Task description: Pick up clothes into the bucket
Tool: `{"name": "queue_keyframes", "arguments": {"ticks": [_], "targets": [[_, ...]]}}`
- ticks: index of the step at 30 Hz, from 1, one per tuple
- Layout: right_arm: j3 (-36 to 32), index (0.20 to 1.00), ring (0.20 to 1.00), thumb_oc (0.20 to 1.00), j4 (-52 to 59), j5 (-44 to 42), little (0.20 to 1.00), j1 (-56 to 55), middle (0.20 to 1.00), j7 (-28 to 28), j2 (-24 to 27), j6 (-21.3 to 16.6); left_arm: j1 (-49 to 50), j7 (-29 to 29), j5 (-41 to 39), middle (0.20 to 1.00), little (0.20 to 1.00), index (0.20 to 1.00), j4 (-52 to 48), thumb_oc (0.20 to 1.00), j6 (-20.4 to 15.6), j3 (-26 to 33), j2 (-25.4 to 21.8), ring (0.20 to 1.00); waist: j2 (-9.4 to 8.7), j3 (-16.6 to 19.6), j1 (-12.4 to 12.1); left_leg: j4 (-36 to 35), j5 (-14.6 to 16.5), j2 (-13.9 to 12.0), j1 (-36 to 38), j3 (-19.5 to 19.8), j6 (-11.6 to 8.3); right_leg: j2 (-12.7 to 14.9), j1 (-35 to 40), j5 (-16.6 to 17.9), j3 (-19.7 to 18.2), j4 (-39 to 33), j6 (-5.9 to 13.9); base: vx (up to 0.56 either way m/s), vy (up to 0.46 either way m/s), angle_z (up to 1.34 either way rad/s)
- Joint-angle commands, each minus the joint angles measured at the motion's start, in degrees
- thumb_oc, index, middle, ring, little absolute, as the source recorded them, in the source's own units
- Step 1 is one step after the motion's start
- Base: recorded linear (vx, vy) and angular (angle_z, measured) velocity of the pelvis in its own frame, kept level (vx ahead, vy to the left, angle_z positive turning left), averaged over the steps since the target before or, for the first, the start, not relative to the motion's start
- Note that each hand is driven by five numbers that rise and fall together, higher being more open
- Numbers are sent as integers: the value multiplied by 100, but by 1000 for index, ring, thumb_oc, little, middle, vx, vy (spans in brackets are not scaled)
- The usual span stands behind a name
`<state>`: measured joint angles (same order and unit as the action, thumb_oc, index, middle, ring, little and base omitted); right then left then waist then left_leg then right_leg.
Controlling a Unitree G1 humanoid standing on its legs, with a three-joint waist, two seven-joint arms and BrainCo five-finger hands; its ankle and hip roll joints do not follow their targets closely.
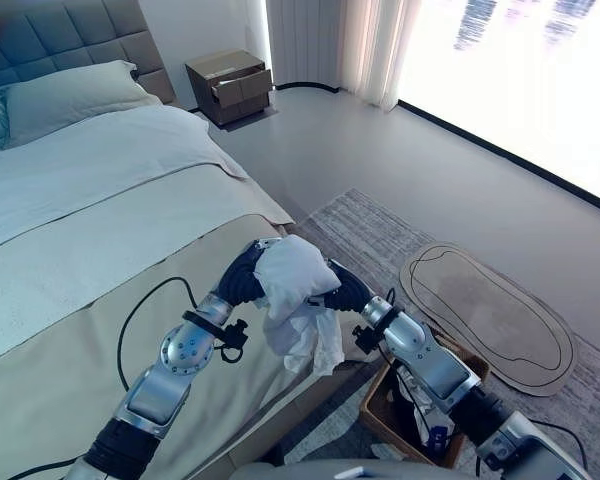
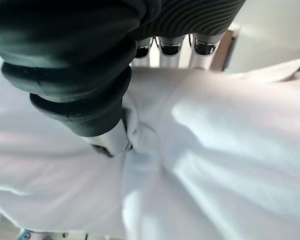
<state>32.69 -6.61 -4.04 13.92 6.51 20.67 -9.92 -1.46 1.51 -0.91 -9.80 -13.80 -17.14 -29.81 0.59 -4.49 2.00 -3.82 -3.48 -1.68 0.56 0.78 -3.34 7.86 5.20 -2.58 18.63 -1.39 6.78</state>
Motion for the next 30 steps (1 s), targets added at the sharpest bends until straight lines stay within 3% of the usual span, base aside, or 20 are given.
{"name": "queue_keyframes", "arguments": {"ticks": [1, 13, 14, 15, 22, 30], "targets": [[487, 200, 200, 200, 173, -109, 200, 239, 200, 132, -269, -132, -795, -198, -303, 200, 200, 200, -823, 200, -479, 2, 137, 200, -293, 206, -88, 368, 310, -250, -112, -59, -78, 468, -317, 698, -240, -2, 325, 0, 0, 0], [-290, 200, 200, 200, 207, -62, 200, -590, 200, 80, 285, -203, -513, -133, -162, 200, 200, 200, -668, 200, -521, 309, 54, 200, -304, 225, -24, 375, 344, -244, -76, -93, -70, 475, -284, 690, -221, 2, 345, 6, 0, 0], [-434, 200, 200, 200, 219, -100, 200, -709, 200, 72, 340, -204, -435, -66, -222, 875, 875, 875, -643, 875, -524, 340, 51, 875, -301, 229, -24, 379, 351, -243, -66, -93, -68, 475, -275, 691, -225, -2, 347, 0, 0, 0], [-584, 200, 200, 200, 202, -147, 200, -816, 200, 55, 384, -213, -346, -27, -324, 1000, 1000, 1000, -579, 1000, -516, 378, 67, 1000, -308, 224, -6, 381, 354, -241, -62, -95, -63, 475, -277, 694, -233, -4, 346, 0, 0, 0], [-1479, 200, 200, 200, 540, -322, 200, -1323, 200, -289, 398, -316, 203, 339, -1263, 1000, 1000, 1000, -38, 1000, -429, 462, 267, 1000, -297, 221, 82, 404, 381, -245, -38, -136, -34, 471, -285, 698, -290, 0, 339, -1, -2, -1], [-2094, 200, 200, 200, 382, -482, 200, -1503, 200, -472, 435, -506, 837, 850, -1480, 1000, 1000, 1000, 245, 1000, -458, 386, -117, 1000, -265, 231, 45, 438, 399, -241, -46, -137, -22, 469, -297, 692, -330, 13, 352, 1, -3, -3]]}}
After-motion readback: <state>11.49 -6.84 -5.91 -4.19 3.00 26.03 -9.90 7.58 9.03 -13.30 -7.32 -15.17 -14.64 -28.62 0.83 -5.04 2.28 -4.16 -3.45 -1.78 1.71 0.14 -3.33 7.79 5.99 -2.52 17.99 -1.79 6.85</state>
